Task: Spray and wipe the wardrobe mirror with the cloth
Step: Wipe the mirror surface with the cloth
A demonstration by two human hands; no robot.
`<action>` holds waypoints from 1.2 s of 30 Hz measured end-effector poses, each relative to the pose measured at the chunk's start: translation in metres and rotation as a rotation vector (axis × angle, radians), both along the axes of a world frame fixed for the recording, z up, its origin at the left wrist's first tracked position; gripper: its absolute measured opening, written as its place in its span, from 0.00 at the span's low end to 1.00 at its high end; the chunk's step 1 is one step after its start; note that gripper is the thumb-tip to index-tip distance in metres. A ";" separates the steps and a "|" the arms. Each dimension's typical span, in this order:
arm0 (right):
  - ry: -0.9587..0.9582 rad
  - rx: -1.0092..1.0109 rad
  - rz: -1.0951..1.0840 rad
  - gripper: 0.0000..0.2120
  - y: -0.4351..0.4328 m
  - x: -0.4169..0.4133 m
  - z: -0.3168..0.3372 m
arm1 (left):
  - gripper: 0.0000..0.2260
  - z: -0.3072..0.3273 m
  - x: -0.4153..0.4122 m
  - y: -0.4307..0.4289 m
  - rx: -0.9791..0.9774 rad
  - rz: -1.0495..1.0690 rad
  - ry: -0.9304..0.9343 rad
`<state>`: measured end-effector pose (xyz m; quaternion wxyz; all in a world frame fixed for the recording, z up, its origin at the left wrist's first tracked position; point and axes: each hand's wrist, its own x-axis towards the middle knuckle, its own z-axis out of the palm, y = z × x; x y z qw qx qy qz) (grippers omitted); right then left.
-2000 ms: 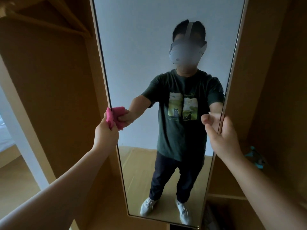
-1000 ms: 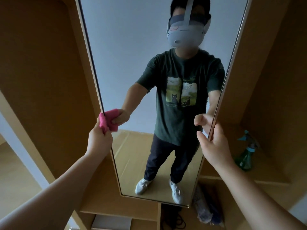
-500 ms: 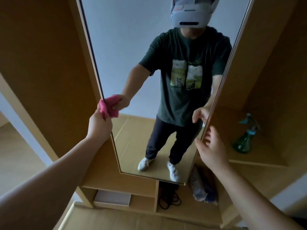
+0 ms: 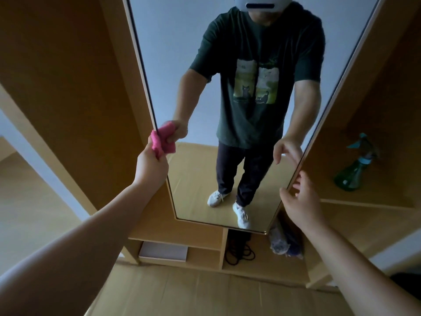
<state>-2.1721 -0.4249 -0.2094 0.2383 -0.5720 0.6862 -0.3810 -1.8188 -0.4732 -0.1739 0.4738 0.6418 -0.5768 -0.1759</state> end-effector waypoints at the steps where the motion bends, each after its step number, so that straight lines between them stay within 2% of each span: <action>1: 0.000 0.002 -0.006 0.35 0.001 0.000 -0.003 | 0.16 -0.003 -0.001 0.001 -0.011 0.004 -0.002; 9: -0.003 0.012 -0.021 0.34 0.005 -0.002 -0.034 | 0.22 -0.032 -0.003 0.005 0.057 0.016 0.000; 16: -0.044 0.030 -0.029 0.34 0.005 0.000 -0.053 | 0.23 -0.058 -0.002 0.004 0.099 0.013 0.081; 21: -0.065 0.071 -0.056 0.33 0.010 0.009 -0.074 | 0.26 -0.077 -0.002 0.007 0.124 -0.012 0.071; 36: -0.048 0.140 -0.061 0.33 0.022 0.014 -0.112 | 0.24 -0.120 -0.002 0.011 0.181 -0.002 0.082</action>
